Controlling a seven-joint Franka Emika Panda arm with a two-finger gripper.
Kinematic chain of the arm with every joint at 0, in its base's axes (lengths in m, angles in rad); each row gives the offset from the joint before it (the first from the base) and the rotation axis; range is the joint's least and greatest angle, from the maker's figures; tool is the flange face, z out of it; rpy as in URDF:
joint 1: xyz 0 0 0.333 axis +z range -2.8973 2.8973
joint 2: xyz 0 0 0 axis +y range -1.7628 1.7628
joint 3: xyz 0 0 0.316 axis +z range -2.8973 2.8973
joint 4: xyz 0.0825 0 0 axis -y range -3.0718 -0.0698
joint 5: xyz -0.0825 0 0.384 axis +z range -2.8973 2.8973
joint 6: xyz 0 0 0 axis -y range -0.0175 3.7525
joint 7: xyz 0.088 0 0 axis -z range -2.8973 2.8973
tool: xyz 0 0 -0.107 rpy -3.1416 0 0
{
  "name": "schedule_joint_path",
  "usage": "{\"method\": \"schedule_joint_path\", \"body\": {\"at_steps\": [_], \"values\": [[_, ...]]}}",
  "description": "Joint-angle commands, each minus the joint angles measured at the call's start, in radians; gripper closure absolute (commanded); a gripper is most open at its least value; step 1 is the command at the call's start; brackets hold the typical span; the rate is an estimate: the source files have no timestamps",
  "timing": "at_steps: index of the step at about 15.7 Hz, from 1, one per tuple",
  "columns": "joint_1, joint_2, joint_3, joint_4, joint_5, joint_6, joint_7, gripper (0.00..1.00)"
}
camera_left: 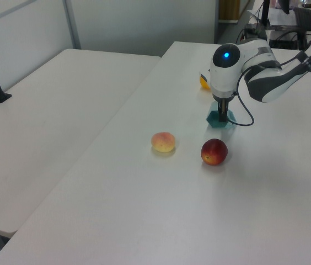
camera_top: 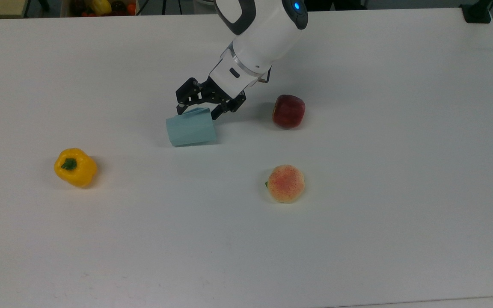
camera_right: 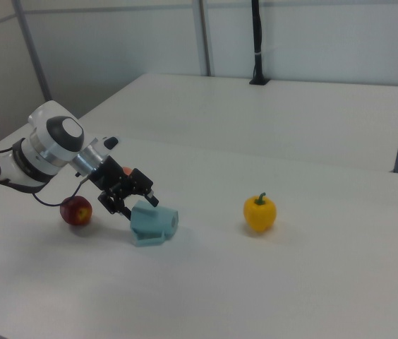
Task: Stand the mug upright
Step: 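Close the gripper on the rim of the teal mug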
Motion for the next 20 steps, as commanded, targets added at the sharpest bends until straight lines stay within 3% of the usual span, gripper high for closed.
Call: {"method": "schedule_joint_path", "body": {"at_steps": [1, 5, 7, 8, 9, 10, 11, 17, 20], "values": [[-0.023, 0.004, 0.001, -0.017, -0.034, 0.037, 0.028, 0.0], [-0.066, 0.016, 0.001, -0.016, -0.081, 0.037, 0.028, 0.01], [-0.069, 0.018, 0.001, -0.017, -0.089, 0.037, 0.028, 0.11], [-0.071, 0.023, 0.001, -0.022, -0.089, 0.036, 0.028, 0.26], [-0.071, 0.026, 0.001, -0.026, -0.089, 0.036, 0.028, 0.49], [-0.071, 0.026, 0.001, -0.026, -0.086, 0.036, 0.029, 0.84], [-0.075, 0.024, 0.001, -0.025, -0.083, 0.036, 0.029, 1.0], [-0.091, 0.017, 0.001, -0.02, -0.072, 0.036, 0.028, 1.0], [-0.101, -0.003, 0.003, -0.016, 0.009, 0.036, 0.014, 1.0]]}}
